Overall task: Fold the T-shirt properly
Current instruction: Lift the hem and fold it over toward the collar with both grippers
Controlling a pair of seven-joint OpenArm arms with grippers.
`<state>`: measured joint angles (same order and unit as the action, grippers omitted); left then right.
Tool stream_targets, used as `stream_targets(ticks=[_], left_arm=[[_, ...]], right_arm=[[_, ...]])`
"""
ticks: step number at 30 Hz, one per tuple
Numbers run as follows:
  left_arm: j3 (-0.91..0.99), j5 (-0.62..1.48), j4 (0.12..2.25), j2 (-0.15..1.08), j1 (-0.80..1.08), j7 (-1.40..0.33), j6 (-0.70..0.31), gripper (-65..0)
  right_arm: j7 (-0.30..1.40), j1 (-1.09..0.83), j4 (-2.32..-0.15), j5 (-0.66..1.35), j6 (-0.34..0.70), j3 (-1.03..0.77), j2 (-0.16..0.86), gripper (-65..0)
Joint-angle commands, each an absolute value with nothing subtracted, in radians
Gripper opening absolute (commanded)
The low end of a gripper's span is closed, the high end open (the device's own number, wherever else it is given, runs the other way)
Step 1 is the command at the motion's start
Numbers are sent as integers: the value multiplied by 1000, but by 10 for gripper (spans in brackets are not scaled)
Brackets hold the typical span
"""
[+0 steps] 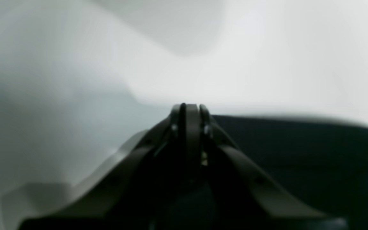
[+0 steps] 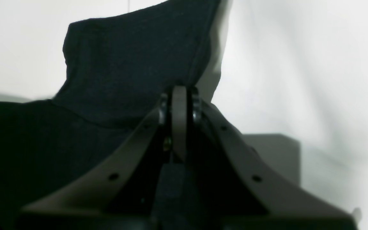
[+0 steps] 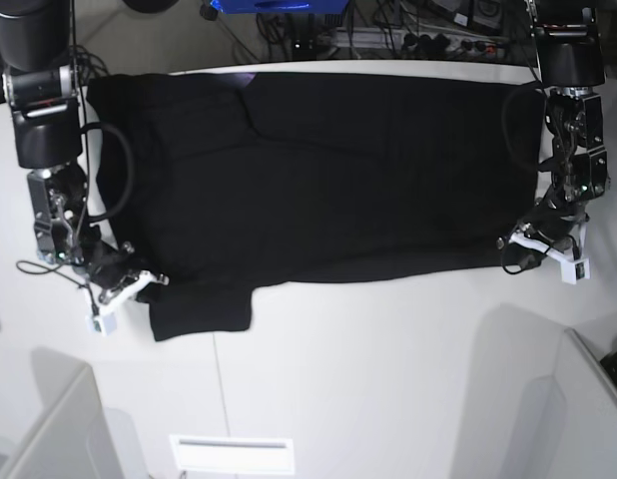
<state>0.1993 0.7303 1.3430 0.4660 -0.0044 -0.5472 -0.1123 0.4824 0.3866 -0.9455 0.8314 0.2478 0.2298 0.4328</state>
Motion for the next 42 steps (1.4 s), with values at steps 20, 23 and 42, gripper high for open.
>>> stream_targets(ticks=[20, 23, 42], left_arm=[[306, 745, 1474, 483, 73, -522, -122, -650], [306, 743, 1492, 486, 99, -522, -122, -650], [308, 746, 1632, 484, 200, -522, -122, -650]], right_arm=[[489, 278, -1191, 852, 162, 186, 461, -650], [507, 254, -1198, 852, 162, 113, 455, -650], [657, 96, -1422, 852, 162, -74, 426, -650]])
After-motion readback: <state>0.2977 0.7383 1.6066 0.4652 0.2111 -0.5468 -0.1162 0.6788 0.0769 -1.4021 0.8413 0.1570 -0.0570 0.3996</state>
